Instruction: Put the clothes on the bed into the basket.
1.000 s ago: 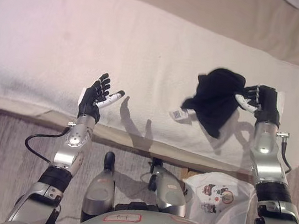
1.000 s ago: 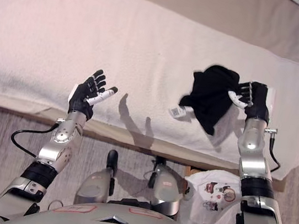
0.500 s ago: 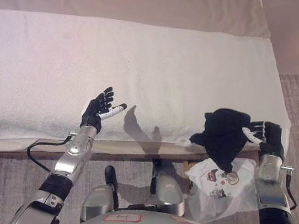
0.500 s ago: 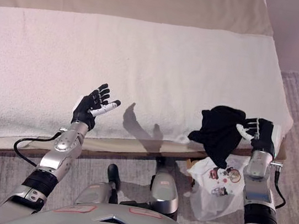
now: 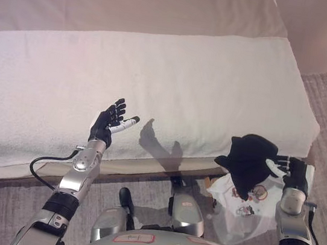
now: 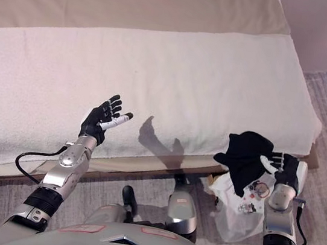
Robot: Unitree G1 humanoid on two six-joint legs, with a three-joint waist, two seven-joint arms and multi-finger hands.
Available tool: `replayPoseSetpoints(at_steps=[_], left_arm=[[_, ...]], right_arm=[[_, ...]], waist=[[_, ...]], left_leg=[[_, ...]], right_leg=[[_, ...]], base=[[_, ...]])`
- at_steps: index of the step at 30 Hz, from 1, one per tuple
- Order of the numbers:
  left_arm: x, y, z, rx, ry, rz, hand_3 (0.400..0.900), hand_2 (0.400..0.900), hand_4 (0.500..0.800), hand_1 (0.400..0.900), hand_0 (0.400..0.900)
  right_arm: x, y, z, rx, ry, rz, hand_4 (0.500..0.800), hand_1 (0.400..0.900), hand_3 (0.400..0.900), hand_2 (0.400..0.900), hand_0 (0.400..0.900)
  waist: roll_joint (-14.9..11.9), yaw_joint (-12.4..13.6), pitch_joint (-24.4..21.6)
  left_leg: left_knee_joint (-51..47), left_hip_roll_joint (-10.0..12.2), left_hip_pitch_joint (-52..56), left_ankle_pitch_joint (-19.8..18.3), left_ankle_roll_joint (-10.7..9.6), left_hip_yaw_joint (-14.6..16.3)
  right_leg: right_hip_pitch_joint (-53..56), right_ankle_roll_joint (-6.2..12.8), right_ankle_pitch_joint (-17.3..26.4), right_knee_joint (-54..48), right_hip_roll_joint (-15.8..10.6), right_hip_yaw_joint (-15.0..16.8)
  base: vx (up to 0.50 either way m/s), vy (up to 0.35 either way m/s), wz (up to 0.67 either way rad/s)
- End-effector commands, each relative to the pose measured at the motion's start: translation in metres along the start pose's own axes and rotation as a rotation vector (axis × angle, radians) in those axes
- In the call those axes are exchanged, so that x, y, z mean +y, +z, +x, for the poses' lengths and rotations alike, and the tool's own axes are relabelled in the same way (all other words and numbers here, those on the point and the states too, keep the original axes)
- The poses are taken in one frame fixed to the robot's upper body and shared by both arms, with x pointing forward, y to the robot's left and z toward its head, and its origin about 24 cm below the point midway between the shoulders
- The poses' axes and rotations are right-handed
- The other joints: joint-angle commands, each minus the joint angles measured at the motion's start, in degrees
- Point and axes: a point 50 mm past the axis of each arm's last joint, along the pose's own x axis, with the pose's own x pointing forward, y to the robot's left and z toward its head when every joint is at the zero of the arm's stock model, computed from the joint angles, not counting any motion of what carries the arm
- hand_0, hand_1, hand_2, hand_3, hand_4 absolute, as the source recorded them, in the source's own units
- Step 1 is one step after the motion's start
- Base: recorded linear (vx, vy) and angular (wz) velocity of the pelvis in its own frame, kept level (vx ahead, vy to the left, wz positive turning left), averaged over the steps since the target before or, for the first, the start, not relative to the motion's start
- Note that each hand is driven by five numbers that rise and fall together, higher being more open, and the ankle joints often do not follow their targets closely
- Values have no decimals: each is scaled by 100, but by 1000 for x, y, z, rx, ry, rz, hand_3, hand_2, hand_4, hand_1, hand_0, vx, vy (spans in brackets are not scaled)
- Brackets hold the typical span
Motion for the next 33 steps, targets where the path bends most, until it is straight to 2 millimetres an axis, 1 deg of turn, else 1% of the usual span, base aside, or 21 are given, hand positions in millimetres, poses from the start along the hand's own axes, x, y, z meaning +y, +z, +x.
replayPoseSetpoints(at_steps=[1, 2, 5, 6, 7, 8, 9, 13, 21, 22, 23, 26, 32, 33], left_arm=[[-5, 35, 11, -179, -23, -5, 900, 900, 800, 900, 900], [-6, 36, 11, -184, -37, -2, 900, 900, 800, 900, 900], [-6, 37, 11, -187, -51, -2, 900, 900, 800, 900, 900], [-6, 38, 11, -187, -51, -4, 900, 900, 800, 900, 900], [-6, 38, 10, -189, -66, -4, 900, 900, 800, 900, 900], [-7, 38, 10, -189, -73, -4, 900, 900, 800, 900, 900], [-7, 39, 10, -192, -79, -3, 900, 900, 800, 900, 900], [-11, 36, 9, -182, -102, -6, 900, 900, 800, 900, 900], [-17, 35, 6, -176, -131, -18, 900, 900, 800, 900, 900], [-18, 35, 6, -175, -135, -21, 900, 900, 800, 900, 900], [-19, 35, 6, -177, -137, -23, 900, 900, 800, 900, 900], [-21, 37, 6, -184, -137, -36, 900, 900, 800, 900, 900], [-22, 37, 7, -185, -126, -37, 900, 900, 800, 900, 900], [-19, 37, 7, -186, -115, -35, 900, 900, 800, 900, 900]], right_arm=[[-54, 36, 28, -84, -236, 110, 500, 400, 400, 400, 400], [-58, 22, 31, -1, -245, 128, 500, 400, 400, 400, 400], [-68, -5, 34, 146, -251, 157, 500, 400, 400, 400, 400], [-69, -4, 35, 144, -251, 158, 500, 400, 400, 400, 400], [-75, -23, 32, 250, -257, 184, 500, 400, 400, 400, 400], [-79, -29, 31, 287, -262, 194, 500, 400, 400, 400, 400], [-82, -39, 27, 341, -263, 209, 500, 400, 400, 400, 400], [-98, -55, 21, 438, -302, 241, 500, 400, 400, 400, 400], [-131, -63, 13, 497, -428, 318, 500, 400, 400, 400, 400], [-134, -64, 12, 505, -442, 321, 588, 547, 547, 547, 547], [-137, -64, 12, 507, -452, 331, 800, 900, 900, 900, 900], [-141, -60, 13, 493, -471, 349, 800, 900, 900, 900, 900], [-133, -57, 16, 474, -461, 350, 800, 900, 900, 900, 900], [-141, -65, 10, 493, -466, 347, 800, 900, 900, 900, 900]], waist=[[221, -11, -76], [252, 33, -94], [309, 95, -122], [317, 87, -117], [355, 149, -134], [379, 171, -143], [404, 191, -152], [492, 239, -199], [723, 276, -206], [749, 282, -211], [770, 289, -212], [832, 299, -218], [817, 314, -236], [791, 289, -235]], left_leg=[[27, -269, -31, -538, 420, -133], [27, -269, -27, -534, 404, -158], [27, -252, -21, -521, 364, -180], [27, -249, -19, -522, 362, -183], [27, -232, -21, -509, 335, -202], [27, -223, -19, -499, 319, -224], [27, -211, -18, -493, 303, -245], [27, -177, -22, -481, 247, -293], [27, -135, -71, -430, 163, -346], [27, -131, -80, -422, 154, -351], [27, -128, -86, -419, 147, -359], [27, -112, -103, -402, 129, -366], [27, -79, -116, -395, 108, -385], [27, -74, -113, -402, 103, -384]], right_leg=[[67, 436, 410, 173, -281, -462], [96, 421, 372, 155, -275, -496], [163, 390, 296, 108, -250, -568], [169, 388, 295, 105, -248, -573], [212, 374, 234, 78, -242, -625], [242, 367, 207, 63, -231, -655], [276, 358, 156, 42, -216, -679], [356, 345, 50, 7, -198, -792], [412, 305, -137, -5, -175, -918], [416, 303, -153, -5, -171, -928], [412, 300, -164, -5, -167, -929], [412, 289, -197, -5, -152, -949], [447, 261, -239, -5, -116, -983], [453, 262, -247, -5, -106, -988]], base=[[37, -38, 9], [40, -44, 9], [40, -45, 10], [44, -54, 12], [42, -53, 14], [57, -80, 18], [44, -54, 14], [39, -56, 12], [31, -35, 4], [28, -33, 0], [0, 0, 0], [0, 0, 0], [0, 0, 0], [0, 0, 0]])
